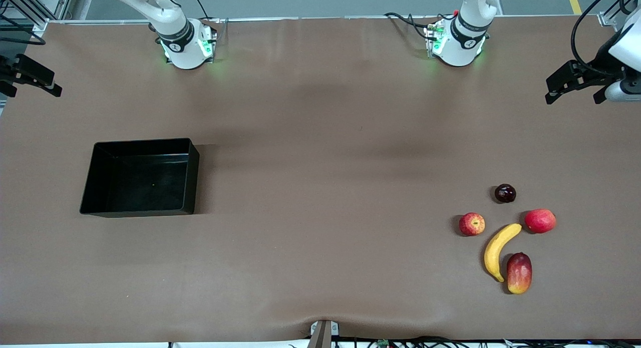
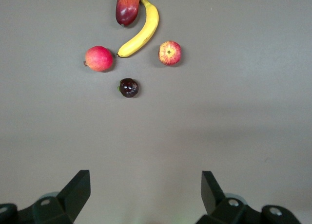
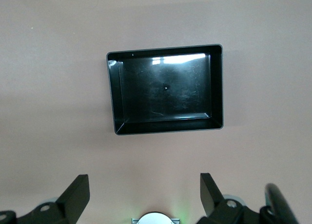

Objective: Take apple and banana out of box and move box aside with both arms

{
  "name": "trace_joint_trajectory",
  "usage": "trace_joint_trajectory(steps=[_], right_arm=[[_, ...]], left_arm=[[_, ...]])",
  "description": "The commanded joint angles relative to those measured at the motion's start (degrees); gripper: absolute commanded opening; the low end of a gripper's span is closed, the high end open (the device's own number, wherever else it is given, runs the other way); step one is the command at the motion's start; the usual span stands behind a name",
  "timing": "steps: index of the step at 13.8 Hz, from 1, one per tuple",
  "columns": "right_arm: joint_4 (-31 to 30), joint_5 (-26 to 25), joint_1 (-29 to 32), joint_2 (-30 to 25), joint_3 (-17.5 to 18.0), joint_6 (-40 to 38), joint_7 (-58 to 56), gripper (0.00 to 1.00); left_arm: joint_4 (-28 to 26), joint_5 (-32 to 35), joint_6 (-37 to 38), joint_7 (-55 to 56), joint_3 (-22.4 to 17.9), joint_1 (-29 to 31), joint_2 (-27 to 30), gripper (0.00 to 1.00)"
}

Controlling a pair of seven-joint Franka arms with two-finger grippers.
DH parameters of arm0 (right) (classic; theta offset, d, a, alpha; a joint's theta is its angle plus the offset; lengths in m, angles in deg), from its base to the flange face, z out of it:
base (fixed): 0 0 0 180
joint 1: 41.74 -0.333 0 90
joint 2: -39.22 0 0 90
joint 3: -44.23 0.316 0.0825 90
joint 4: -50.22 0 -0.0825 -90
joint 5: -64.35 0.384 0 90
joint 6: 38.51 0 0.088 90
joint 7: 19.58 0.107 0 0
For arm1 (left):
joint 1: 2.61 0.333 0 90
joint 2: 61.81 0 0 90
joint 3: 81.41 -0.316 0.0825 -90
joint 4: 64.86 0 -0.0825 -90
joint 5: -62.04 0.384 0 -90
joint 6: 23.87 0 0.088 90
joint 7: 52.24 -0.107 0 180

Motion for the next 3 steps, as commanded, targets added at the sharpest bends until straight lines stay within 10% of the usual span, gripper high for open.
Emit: trace_joint_trajectory(steps=[1,3], right_arm=[[1.82,-0.45,0.15,0.91,0.03,-1.48,-0.4,1.0],[1.82,-0.28,0.15,0.91,-0.06,-1.3,-0.4,1.0]], left_arm=[[1.8,0.97,2.06,-0.15,0.19,0.06,-0.38,1.0],[1.8,1.06,2.24,-0.15,0.19,0.06,-0.29,1.0]])
